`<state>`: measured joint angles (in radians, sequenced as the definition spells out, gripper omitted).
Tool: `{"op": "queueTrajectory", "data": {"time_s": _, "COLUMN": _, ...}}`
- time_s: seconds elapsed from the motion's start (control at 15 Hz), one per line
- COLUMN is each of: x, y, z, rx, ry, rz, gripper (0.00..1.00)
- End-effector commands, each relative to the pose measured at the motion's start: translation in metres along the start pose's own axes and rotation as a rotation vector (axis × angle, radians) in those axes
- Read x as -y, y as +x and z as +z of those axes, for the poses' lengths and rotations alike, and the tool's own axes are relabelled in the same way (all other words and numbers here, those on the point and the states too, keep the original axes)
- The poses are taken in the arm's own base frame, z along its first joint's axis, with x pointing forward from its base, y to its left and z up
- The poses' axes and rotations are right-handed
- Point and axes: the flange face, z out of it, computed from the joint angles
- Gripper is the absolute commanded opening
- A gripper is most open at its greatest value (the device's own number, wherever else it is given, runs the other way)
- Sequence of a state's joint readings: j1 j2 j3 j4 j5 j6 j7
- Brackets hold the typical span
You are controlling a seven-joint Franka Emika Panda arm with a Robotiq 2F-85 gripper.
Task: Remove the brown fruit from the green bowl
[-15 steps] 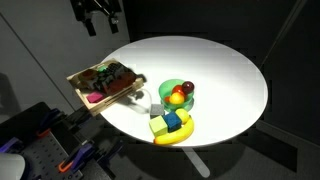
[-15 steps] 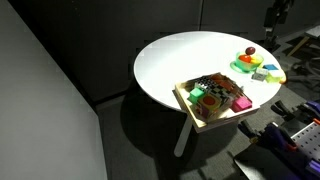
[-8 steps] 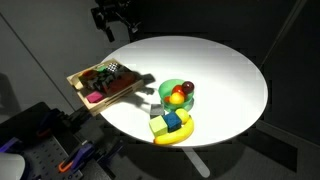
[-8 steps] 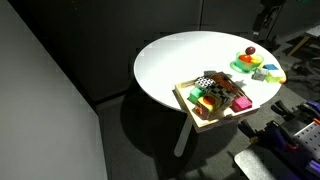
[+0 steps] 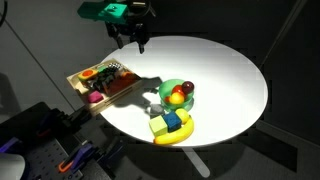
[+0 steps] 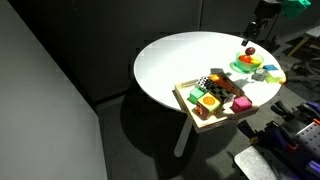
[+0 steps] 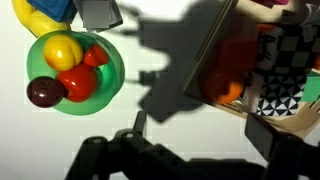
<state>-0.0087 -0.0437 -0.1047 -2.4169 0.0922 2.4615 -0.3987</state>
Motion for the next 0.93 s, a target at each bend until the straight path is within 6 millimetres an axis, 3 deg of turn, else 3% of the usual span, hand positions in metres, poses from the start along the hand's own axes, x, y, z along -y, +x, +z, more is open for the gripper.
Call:
{"op": "queueTrajectory", "data": {"time_s": 0.0, "x": -0.001, "y": 0.000, "z": 0.002, "rx": 0.003, "ry": 0.004, "rz": 0.001, "gripper": 1.00}}
{"op": "queueTrajectory", "data": {"time_s": 0.4, "x": -0.001, "y": 0.001, "z": 0.005, "rx": 0.016, "ry": 0.007, "rz": 0.007, "gripper": 1.00}}
{"op": "queueTrajectory", "data": {"time_s": 0.87, "x": -0.040, "y": -0.009, "z": 0.013, "rx": 0.059, "ry": 0.019, "rz": 0.078, "gripper": 1.00}}
